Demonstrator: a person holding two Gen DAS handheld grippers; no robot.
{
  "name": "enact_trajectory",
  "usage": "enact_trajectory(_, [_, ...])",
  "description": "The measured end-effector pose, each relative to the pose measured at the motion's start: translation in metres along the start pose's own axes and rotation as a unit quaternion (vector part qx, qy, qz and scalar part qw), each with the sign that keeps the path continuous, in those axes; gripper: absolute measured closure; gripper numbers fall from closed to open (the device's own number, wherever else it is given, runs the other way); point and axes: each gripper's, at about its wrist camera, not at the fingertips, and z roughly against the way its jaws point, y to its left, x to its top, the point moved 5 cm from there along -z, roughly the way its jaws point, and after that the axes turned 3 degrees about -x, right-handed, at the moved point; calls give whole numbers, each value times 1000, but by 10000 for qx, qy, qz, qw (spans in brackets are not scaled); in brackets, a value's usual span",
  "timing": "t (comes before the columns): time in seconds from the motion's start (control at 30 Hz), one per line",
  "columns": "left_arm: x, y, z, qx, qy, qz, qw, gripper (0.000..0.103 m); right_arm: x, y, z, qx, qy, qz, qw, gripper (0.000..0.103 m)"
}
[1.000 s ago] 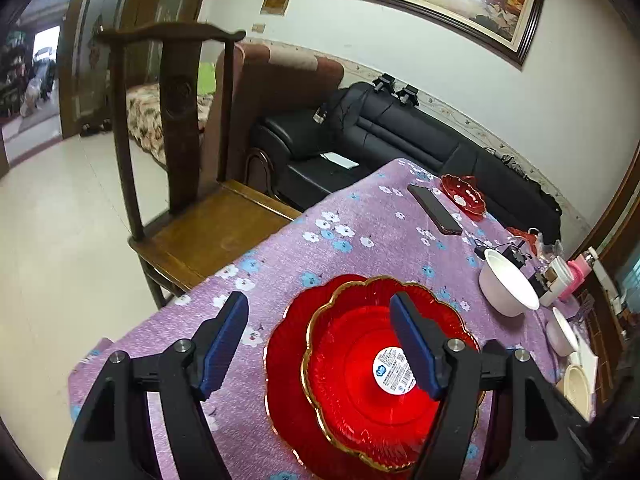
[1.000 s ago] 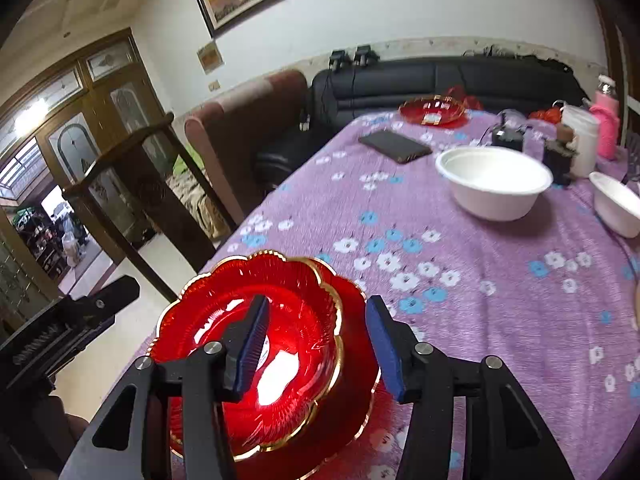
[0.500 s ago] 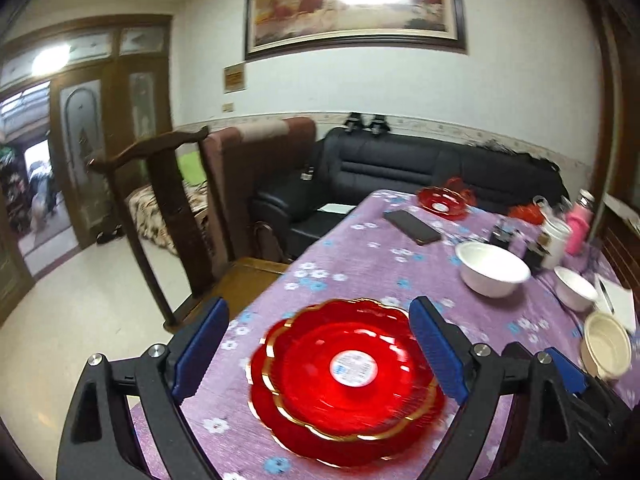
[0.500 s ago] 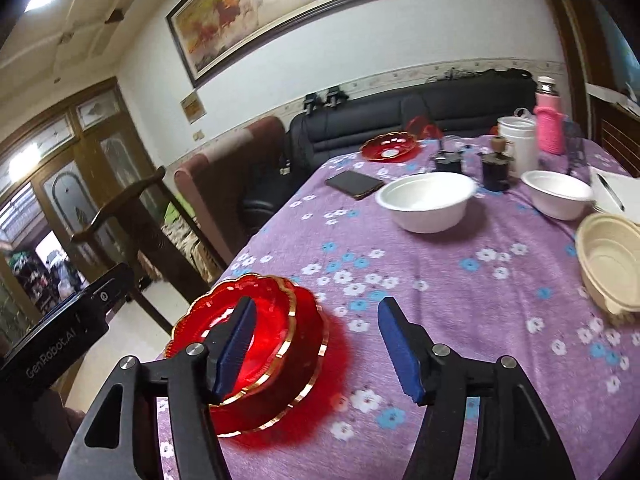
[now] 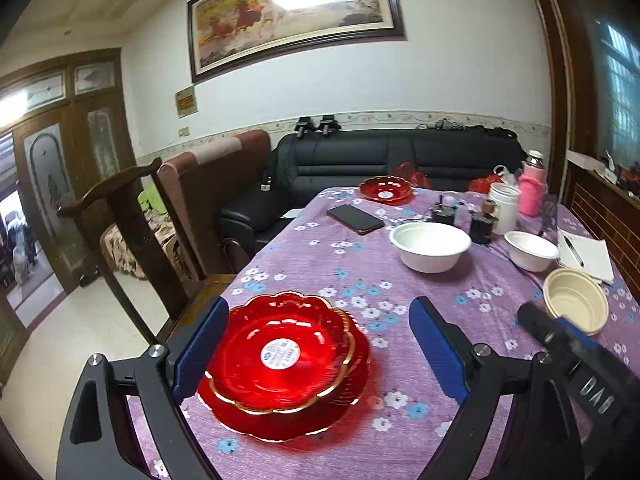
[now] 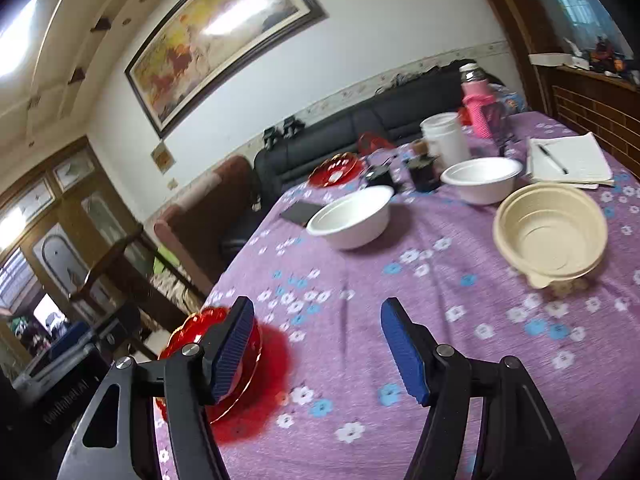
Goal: Organize plates and bowls
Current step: 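Move the right tool to the beige paper bowl, then grasp the rim of the beige paper bowl with the right tool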
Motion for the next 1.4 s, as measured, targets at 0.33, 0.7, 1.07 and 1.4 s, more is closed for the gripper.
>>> enact_trajectory(0.33, [0,-38,5,-226,-35,-306,9993,12,42,-67,52,-723,-689,-35,9950,26])
enact_trajectory(0.7, [-2,-63,-5,-409,150,-481,9979,12,61,-130,71,-1418,-845,-111,9862,26])
enact_trajectory(1.07, [-11,-78,-25,-709,589,-405,9949,12,74,-168,60,-1735,-852,-219,9809,25])
enact_trajectory(1.4, [-21,-97,-45,-966,996,-365,9897,12,98,-259,-21,-1752,-48,-991,9795,43])
